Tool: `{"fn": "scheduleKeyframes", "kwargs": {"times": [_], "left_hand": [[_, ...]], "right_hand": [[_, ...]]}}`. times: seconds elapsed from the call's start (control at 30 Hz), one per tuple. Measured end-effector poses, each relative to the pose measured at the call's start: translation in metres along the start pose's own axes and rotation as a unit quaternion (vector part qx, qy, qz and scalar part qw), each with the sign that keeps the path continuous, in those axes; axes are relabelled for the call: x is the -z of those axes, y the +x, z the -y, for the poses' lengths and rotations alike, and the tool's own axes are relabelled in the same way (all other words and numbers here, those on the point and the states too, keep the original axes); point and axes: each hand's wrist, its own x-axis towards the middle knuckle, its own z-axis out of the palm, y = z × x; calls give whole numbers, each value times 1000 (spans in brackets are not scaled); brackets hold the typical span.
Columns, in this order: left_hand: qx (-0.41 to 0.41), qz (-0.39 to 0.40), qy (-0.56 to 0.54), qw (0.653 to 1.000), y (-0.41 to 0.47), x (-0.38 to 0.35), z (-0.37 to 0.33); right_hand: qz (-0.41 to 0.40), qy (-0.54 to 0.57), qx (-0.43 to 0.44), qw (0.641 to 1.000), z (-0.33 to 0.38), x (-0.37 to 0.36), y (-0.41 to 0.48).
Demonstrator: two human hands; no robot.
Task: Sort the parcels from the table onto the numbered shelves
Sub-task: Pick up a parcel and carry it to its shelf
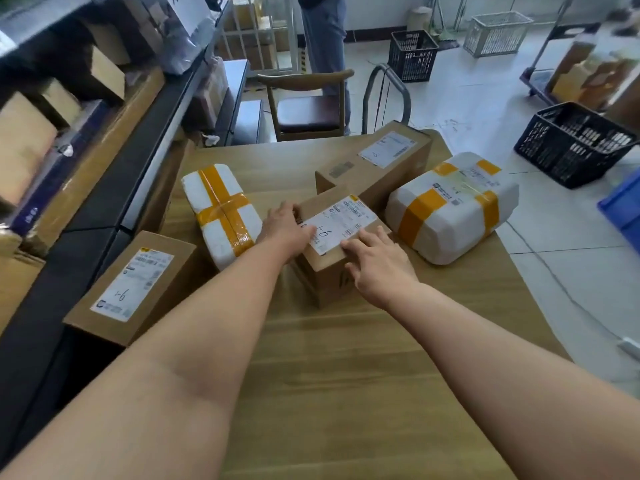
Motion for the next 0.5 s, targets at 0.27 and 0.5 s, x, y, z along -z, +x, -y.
{"fn": "scheduleKeyframes", "kwargs": {"times": [0.27, 0.5], "left_hand": [[32, 64, 47, 996, -12, 6, 4], [109, 104, 38, 988, -82, 0, 14]], "right_hand": [[-3, 266, -53, 963, -13, -6, -7], [31, 257, -6, 966, -36, 1, -35]]}}
